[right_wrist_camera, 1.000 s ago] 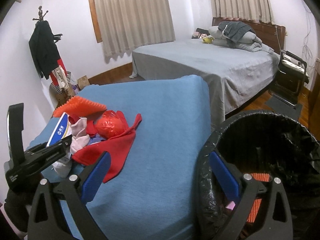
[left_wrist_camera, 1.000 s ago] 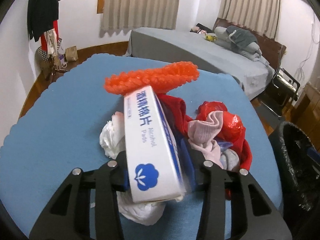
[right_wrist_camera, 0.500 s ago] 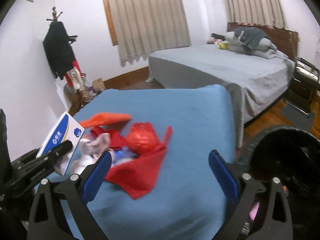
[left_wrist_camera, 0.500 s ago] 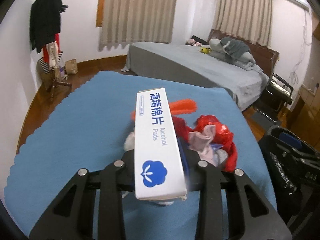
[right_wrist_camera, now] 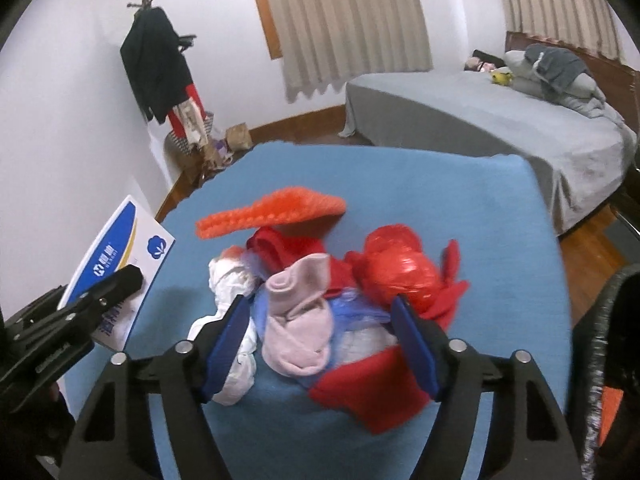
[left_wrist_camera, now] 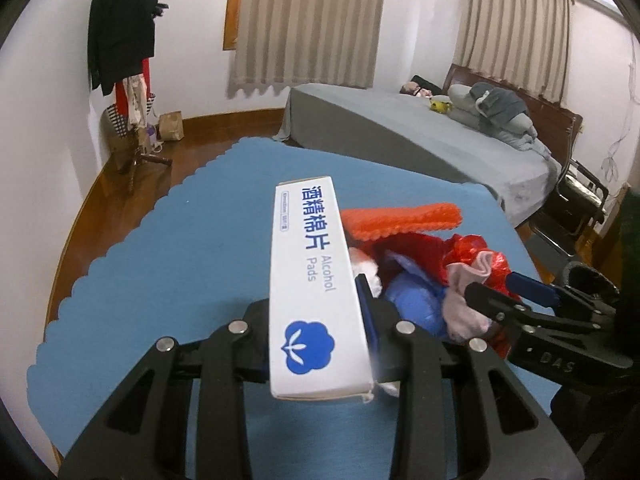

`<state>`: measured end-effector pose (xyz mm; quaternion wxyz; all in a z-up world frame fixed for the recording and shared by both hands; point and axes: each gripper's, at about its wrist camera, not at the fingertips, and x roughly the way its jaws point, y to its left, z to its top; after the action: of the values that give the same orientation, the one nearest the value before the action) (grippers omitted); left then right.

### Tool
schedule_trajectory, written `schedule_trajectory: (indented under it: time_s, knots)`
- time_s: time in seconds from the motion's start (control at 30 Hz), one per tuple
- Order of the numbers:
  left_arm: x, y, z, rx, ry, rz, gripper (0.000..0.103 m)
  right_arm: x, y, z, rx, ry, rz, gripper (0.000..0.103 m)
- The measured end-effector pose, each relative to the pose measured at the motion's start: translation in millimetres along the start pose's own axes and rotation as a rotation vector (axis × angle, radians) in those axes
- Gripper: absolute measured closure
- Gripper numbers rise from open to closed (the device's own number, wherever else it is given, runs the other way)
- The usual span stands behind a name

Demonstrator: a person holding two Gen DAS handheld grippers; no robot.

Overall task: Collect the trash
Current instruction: 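Grasp the pink sock with the right tool while left tool holds box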

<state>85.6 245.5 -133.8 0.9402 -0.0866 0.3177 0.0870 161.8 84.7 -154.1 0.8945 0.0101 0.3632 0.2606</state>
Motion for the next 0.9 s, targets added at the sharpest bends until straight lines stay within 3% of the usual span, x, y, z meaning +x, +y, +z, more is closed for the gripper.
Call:
schedule_trajectory:
  time_s: [0.13,0.23,0.3,0.73,0.9]
  knots:
    - [3.1,8.7,-0.8,-0.013,0.010,0.008,0.071,11.9,6.6,-4.0,-0.022,0.032,-0.015,0.039]
    - [3.3,10.9,-3.3,-0.021,0.014,0.009,0.071,16.6,9.8,-4.6,-0.052,0.045,-0.029,0.052]
    - [3.4,11.2,-4.1,-0.023,0.017,0.007,0.071,19.0,13.3,-3.5,-0.061,0.065,0.014,0.067]
    - [-9.9,-5.4,-0.6,0.006,-0.016,0.006,0.071,-32.5,9.9,9.8,-0.037,-0.026,0.106,0.069]
    - [-18.9,-21.8,1.8,0.026,-0.030,-0.026,0.071,-49.8,3.5,12.5,-0.021,-0.051,0.113,0.069]
